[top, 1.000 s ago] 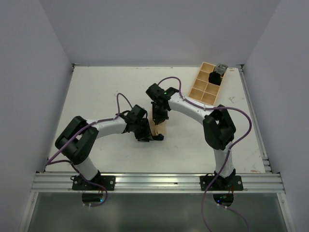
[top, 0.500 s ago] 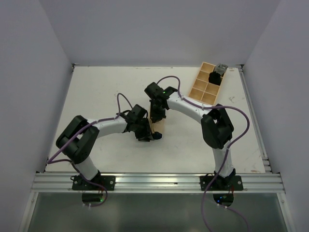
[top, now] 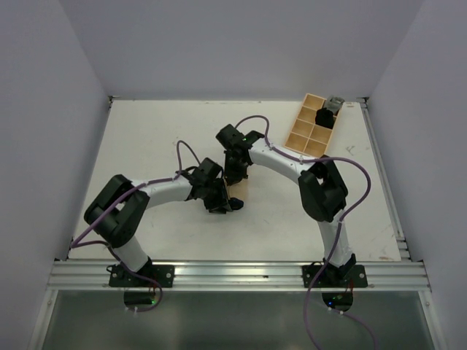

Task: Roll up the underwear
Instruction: Fold the underwear

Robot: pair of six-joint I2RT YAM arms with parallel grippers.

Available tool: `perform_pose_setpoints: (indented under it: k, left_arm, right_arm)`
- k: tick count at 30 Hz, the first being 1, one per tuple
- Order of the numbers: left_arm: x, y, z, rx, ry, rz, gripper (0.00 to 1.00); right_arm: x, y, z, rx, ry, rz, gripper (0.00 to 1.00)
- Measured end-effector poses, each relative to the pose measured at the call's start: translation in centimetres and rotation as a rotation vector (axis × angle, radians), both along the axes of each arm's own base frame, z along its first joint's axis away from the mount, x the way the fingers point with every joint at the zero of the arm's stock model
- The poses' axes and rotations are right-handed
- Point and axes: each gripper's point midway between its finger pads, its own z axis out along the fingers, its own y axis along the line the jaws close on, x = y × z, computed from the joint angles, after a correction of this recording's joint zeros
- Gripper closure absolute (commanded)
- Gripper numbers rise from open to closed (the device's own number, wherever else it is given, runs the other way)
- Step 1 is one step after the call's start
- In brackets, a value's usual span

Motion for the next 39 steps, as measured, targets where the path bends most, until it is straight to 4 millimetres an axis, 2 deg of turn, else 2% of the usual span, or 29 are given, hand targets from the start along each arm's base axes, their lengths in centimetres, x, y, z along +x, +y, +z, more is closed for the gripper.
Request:
perform_pose_setpoints:
  k: [7,14,19,23,30,35,39]
  left_arm:
    - [-0.8,0.5,0.1,0.020,-0.001,-0.007,0.63]
    - [-2.6,1.5,0.4,0.054,0.020,-0.032,0.60]
    - [-3.9,2.4,1.6,0.061,0.004,-0.043,0.59]
    - [-3.5,2.7,2.8,0.061,-0.044,-0.033,0.58]
    - [-3.3,3.9,2.5,0.105,-0.048,-0.029,0.58]
    - [-1.4,5.3,2.7,0.111,-0.067,0.014,0.58]
    - [0.2,5.1,3.9,0.089,-0.110,0.023,0.57]
  right_arm:
    - [0.1,0.1,0.1,0.005,0.000,-0.010,1.00]
    - [0.3,0.4,-0.2,0.007,0.003,-0.019,1.00]
    - [0.7,0.8,-0.7,0.005,0.006,-0.021,1.00]
    - [0.9,1.0,-1.2,0.002,0.010,-0.021,1.00]
    - [1.3,1.3,-1.3,0.003,0.008,-0.020,1.00]
    - [1.6,1.6,-1.2,0.006,0.004,-0.019,1.00]
    - [1.6,1.5,-1.8,-0.003,0.012,-0.016,1.00]
